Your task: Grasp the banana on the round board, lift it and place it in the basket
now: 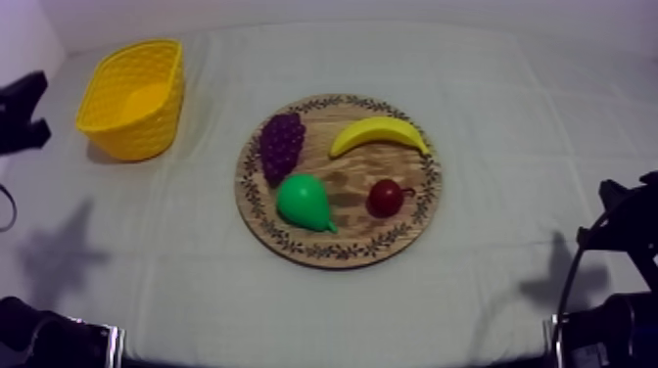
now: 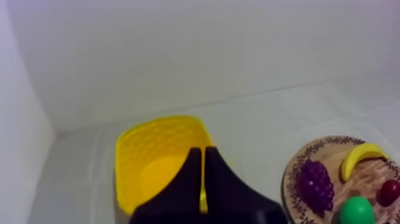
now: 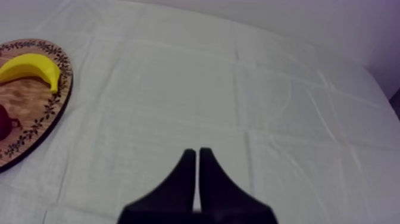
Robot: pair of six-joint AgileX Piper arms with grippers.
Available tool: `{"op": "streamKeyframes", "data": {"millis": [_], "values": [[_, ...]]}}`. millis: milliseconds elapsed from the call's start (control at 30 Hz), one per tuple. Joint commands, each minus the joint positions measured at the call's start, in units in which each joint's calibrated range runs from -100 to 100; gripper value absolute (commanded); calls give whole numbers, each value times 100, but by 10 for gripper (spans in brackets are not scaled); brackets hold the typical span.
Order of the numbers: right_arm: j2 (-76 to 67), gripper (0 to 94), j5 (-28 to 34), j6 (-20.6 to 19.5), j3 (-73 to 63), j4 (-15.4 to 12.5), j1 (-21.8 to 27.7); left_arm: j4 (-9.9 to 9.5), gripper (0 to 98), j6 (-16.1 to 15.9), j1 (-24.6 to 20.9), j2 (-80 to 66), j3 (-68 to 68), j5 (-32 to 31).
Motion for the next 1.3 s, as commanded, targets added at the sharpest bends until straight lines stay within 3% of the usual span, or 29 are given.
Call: {"op": "streamKeyframes", "data": {"millis": [0,100,267,400,1267], "values": [[-2,3,-2,-1,-3,1,0,1,2,-259,240,939,-900,9],[-2,3,-2,-1,-3,1,0,-9,3,-491,521,1572,-1416,41],[-2,3,-2,-1,-3,1,0,-572,4,-227,1052,2474,-2433,797],[-2,3,-2,-1,-3,1,0,-743,4,-217,1378,3116,-3111,1312],[-2,3,-2,-1,-3,1,-6,-806,5,-146,2438,6083,-4298,1624]]}}
